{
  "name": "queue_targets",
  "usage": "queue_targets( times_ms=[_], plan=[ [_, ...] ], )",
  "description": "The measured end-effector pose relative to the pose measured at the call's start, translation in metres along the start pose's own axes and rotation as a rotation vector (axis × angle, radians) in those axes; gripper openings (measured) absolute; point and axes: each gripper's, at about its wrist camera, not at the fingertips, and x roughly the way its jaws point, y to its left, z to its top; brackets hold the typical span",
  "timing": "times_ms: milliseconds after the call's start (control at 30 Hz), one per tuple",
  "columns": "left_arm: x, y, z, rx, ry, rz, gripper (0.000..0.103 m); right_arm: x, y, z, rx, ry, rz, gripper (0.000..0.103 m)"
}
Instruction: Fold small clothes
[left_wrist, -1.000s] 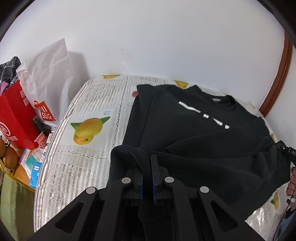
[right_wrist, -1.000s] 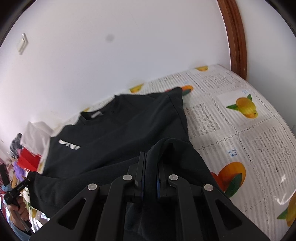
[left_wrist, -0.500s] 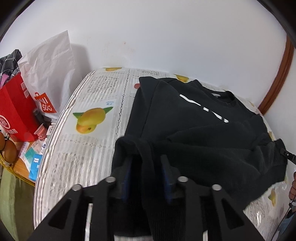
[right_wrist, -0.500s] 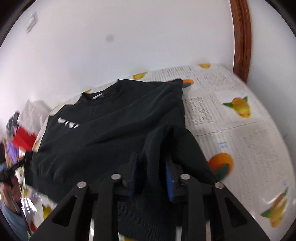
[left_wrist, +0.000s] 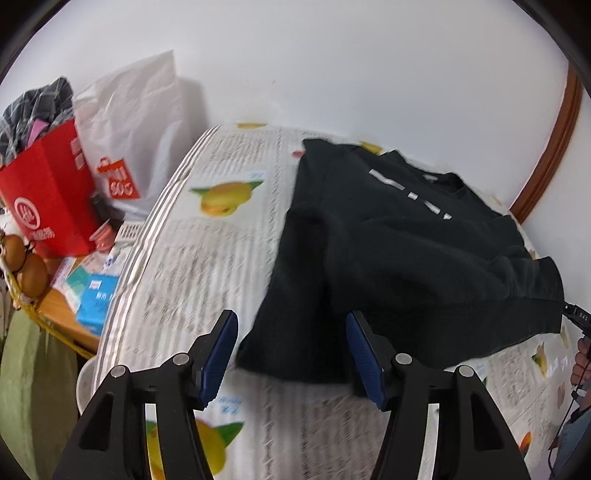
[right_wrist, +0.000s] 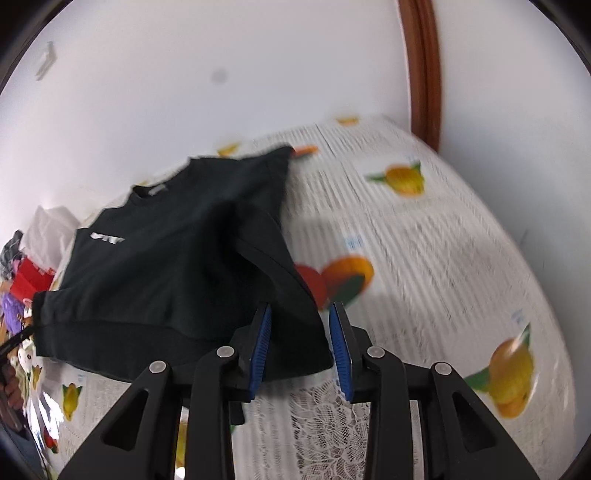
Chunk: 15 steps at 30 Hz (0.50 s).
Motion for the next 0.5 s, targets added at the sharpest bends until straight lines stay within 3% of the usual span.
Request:
queue_targets(
  times_ms=[333,433,500],
  plan=[
    [0.025,0.007,-0.006,-0.01,0.045,-0.006,0.058,0.012,0.004,0.003,-0.001,0.009,0.008,0.031],
    [0.03,0.003,-0.007,0.003,0.038,0.013,0.057,0.014,0.006,0.002,-0.01,0.004,0.012,0.025],
    [0.031,0.0,-0.008,0.011,0.036,0.008,0.05,0.012,0.01,0.0,-0.03,-0.01,0.005,0.02]
  ],
)
